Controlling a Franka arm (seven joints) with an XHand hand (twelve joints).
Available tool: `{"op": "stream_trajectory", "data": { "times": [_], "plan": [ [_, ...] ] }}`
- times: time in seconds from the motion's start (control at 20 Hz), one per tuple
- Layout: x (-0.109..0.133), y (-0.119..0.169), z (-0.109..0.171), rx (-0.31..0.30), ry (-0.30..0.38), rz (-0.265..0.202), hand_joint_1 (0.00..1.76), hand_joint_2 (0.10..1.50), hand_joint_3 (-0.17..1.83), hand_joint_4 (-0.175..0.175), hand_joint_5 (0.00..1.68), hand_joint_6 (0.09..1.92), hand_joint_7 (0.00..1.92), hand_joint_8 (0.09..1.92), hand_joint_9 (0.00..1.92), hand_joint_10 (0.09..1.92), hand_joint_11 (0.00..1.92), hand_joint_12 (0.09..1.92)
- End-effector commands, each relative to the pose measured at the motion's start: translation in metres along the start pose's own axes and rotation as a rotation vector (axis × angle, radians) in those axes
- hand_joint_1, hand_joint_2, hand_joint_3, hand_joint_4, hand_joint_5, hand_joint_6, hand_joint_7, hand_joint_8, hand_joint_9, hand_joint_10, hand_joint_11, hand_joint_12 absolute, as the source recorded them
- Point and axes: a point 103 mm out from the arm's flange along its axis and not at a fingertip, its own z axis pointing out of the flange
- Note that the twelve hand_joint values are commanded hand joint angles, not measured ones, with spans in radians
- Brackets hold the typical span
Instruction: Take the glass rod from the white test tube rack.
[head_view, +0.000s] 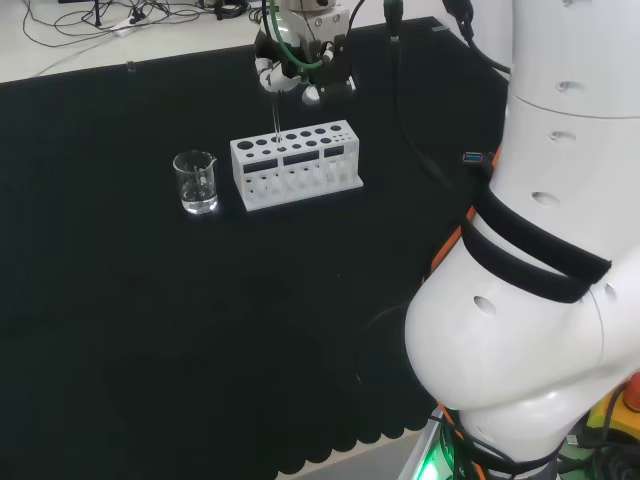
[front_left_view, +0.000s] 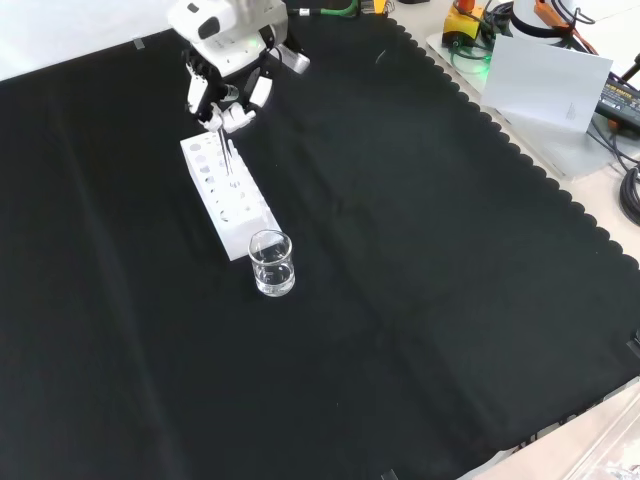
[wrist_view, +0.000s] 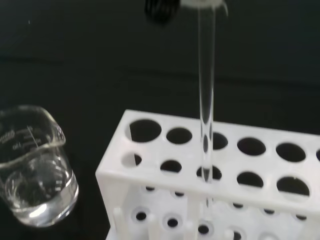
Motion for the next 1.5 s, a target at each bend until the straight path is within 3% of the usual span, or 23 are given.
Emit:
{"op": "stream_trajectory", "data": {
  "times": [0.05, 0.1, 0.3, 0.45, 0.8, 1.4, 1.45, 1.5],
  "plan": [
    [0.016, -0.002, -0.026, -0.130, -0.025, 0.019, 1.29, 0.67, 0.85, -0.175, 1.03, 1.13, 1.08, 1.16, 1.63, 0.97, 1.66, 0.65],
    [0.016, -0.003, -0.031, -0.131, -0.019, 0.025, 1.29, 0.65, 0.86, -0.175, 1.04, 1.11, 1.10, 1.14, 1.62, 0.97, 1.65, 0.66],
    [0.022, -0.006, -0.048, -0.138, -0.025, 0.034, 1.29, 0.81, 0.58, -0.175, 1.04, 0.77, 1.08, 1.25, 1.57, 0.99, 1.60, 0.68],
    [0.025, -0.010, -0.062, -0.147, -0.017, 0.026, 1.29, 0.83, 0.51, -0.175, 1.07, 0.68, 1.08, 1.24, 1.56, 0.98, 1.60, 0.68],
    [0.026, -0.023, -0.084, -0.169, -0.010, 0.051, 1.30, 0.86, 0.44, -0.175, 1.09, 0.62, 1.08, 1.23, 1.57, 0.96, 1.59, 0.68],
    [0.034, -0.045, -0.107, -0.209, 0.011, 0.021, 1.30, 0.87, 0.43, -0.175, 1.09, 0.60, 1.08, 1.23, 1.58, 0.95, 1.60, 0.69],
    [0.036, -0.046, -0.107, -0.236, 0.046, -0.033, 1.30, 0.87, 0.43, -0.175, 1.10, 0.59, 1.08, 1.24, 1.58, 0.95, 1.60, 0.69],
    [0.036, -0.049, -0.108, -0.246, 0.054, -0.039, 1.30, 0.87, 0.42, -0.175, 1.10, 0.59, 1.08, 1.24, 1.58, 0.95, 1.60, 0.69]
  ]
}}
